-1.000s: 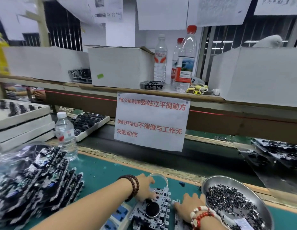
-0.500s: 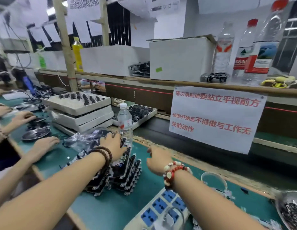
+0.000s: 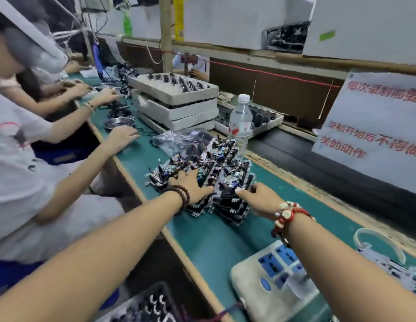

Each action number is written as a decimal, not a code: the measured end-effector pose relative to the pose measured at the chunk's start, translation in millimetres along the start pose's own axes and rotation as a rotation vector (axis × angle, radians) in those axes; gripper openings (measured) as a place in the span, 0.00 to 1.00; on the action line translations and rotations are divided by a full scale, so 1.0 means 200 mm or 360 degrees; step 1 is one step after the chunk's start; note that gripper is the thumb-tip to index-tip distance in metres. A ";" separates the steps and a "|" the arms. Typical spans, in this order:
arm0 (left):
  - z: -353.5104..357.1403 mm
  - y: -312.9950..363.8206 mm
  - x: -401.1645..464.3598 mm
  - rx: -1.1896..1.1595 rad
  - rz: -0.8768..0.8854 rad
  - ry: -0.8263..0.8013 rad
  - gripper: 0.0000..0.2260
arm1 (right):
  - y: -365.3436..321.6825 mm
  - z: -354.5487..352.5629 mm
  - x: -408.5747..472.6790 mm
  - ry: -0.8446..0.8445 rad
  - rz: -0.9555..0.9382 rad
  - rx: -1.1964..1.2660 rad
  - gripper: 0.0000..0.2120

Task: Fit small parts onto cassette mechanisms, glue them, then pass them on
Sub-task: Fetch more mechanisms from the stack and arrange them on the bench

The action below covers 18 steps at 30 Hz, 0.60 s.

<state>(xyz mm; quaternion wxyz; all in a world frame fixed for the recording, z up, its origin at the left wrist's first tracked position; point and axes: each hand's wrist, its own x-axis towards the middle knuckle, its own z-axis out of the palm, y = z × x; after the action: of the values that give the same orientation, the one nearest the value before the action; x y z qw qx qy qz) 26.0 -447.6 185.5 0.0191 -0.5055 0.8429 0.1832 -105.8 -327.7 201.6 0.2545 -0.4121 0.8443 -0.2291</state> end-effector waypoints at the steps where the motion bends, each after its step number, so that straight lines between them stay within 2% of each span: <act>1: 0.00 0.00 0.00 -0.0015 -0.0005 0.0019 0.36 | -0.01 0.01 0.01 0.0019 0.0021 0.0027 0.18; 7: 0.01 0.02 0.02 -0.0025 -0.0019 0.0027 0.37 | -0.08 0.03 0.06 0.0167 0.0226 0.0400 0.26; 13: 0.04 0.02 0.04 -0.0219 -0.0035 0.0125 0.32 | -0.08 0.04 0.12 0.0231 0.0428 0.0762 0.38; 15: 0.05 0.03 0.04 -0.0262 -0.0044 0.0159 0.30 | -0.06 0.03 0.13 0.0135 0.0454 0.0793 0.36; 18: 0.06 0.04 0.04 -0.0280 -0.0062 0.0142 0.30 | -0.06 0.02 0.14 -0.0016 0.0429 0.0711 0.19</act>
<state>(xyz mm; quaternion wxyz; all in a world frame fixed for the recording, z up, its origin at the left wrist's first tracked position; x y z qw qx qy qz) 12.9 -446.3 174.9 -0.0595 -0.5292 0.8135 0.2335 -110.5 -357.2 198.4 0.3717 -0.2306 0.8189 -0.3717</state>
